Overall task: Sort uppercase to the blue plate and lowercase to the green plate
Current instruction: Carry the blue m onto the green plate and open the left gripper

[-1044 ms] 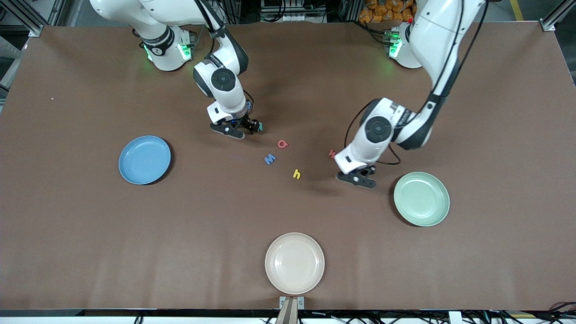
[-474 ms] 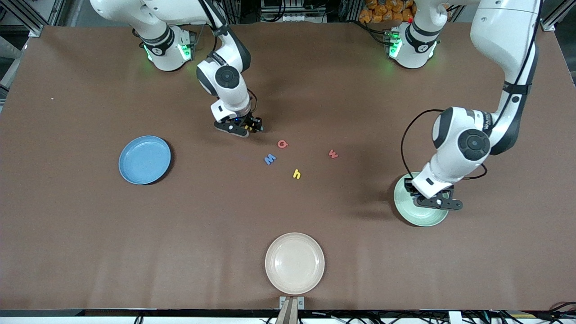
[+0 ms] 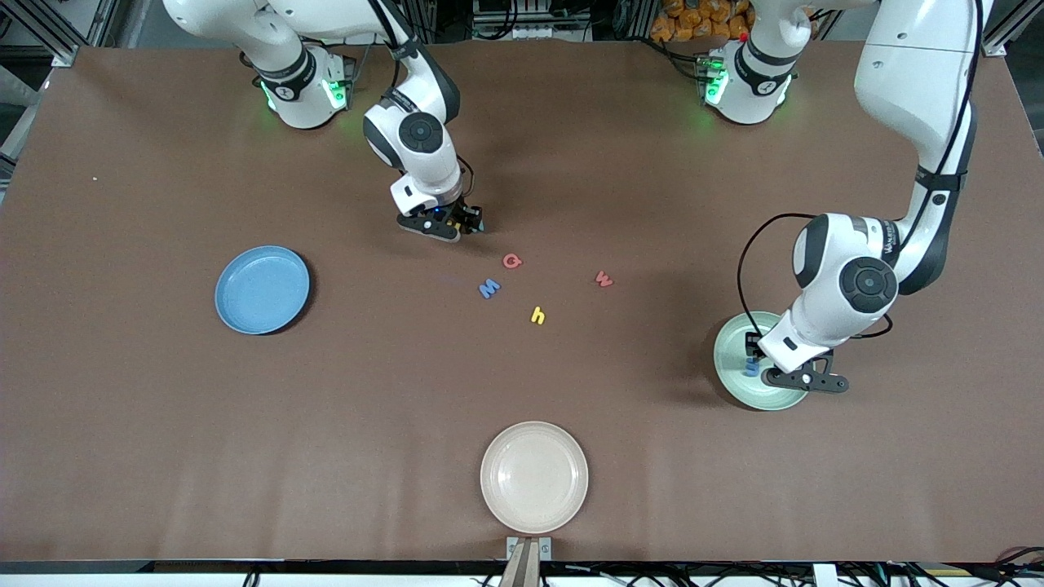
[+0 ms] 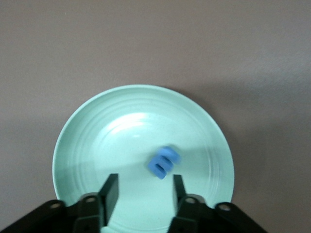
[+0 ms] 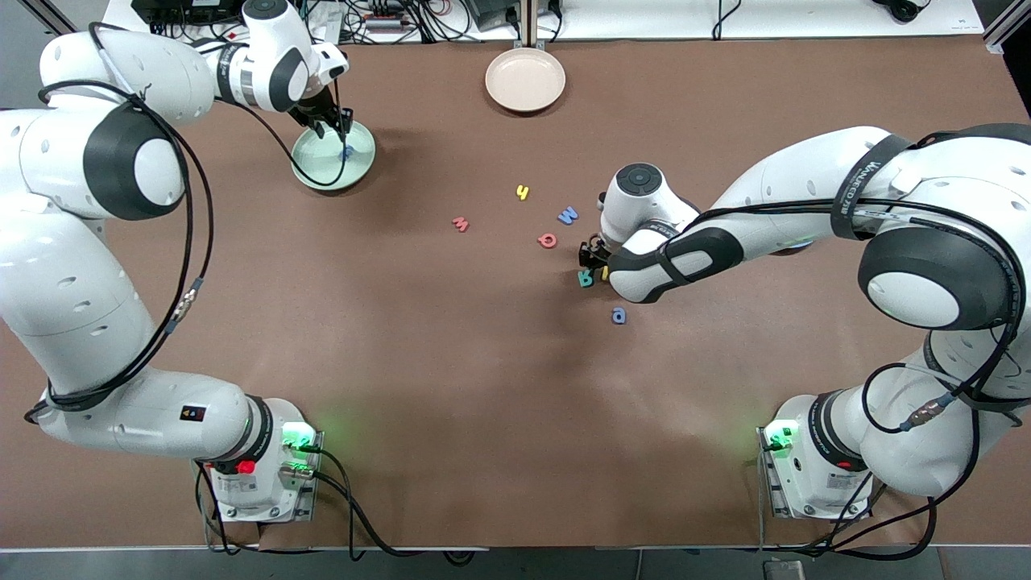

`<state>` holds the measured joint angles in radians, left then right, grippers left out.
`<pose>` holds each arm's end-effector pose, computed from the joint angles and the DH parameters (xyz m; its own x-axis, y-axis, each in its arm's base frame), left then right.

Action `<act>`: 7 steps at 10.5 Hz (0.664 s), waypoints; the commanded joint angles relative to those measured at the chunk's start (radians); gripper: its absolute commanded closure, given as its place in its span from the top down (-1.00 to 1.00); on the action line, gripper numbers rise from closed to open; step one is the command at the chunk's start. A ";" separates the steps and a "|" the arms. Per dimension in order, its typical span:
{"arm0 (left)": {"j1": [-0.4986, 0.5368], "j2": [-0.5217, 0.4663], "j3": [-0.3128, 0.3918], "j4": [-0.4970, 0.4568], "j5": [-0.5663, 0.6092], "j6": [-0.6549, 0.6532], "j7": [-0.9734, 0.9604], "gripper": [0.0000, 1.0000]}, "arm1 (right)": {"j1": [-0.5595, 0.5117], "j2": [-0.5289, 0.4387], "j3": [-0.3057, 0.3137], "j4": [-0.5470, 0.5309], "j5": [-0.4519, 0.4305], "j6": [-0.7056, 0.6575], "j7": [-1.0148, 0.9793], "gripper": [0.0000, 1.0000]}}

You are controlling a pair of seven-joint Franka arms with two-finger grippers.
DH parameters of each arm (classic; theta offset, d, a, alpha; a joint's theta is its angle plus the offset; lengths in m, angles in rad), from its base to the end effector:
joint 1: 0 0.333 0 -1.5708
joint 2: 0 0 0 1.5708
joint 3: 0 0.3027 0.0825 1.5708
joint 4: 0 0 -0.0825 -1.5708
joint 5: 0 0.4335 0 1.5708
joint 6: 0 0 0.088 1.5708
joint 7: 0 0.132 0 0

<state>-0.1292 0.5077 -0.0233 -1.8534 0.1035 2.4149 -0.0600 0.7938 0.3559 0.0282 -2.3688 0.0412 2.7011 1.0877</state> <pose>0.6705 -0.1005 0.1805 0.9847 -0.1654 0.0555 -0.1622 -0.9850 -0.0582 0.3527 0.3803 0.0910 0.9533 -0.3001 -0.0347 -0.3000 -0.9539 0.0091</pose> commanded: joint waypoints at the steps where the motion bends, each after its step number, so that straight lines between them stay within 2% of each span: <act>1: -0.062 -0.058 0.000 0.006 0.025 -0.110 -0.043 1.00 | -0.002 0.005 -0.002 0.010 -0.014 -0.001 0.001 0.15; 2: -0.094 -0.075 -0.010 0.003 0.025 -0.152 -0.076 1.00 | -0.008 0.003 -0.002 0.010 -0.014 -0.001 0.000 0.15; 4: -0.125 -0.087 -0.105 -0.001 0.025 -0.217 -0.186 1.00 | -0.028 0.001 -0.002 0.010 -0.012 0.000 0.000 0.15; 6: -0.151 -0.083 -0.189 -0.003 0.027 -0.249 -0.413 1.00 | -0.041 -0.002 -0.002 0.010 -0.012 0.000 0.000 0.15; 7: -0.155 -0.078 -0.228 -0.012 0.025 -0.249 -0.529 1.00 | -0.041 0.000 -0.002 0.010 -0.012 0.002 0.000 0.07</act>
<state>-0.2884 0.4377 -0.2072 -1.8449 0.1038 2.1786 -0.4500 0.7648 0.3564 0.0194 -2.3639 0.0411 2.7013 1.0858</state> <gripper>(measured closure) 0.000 0.427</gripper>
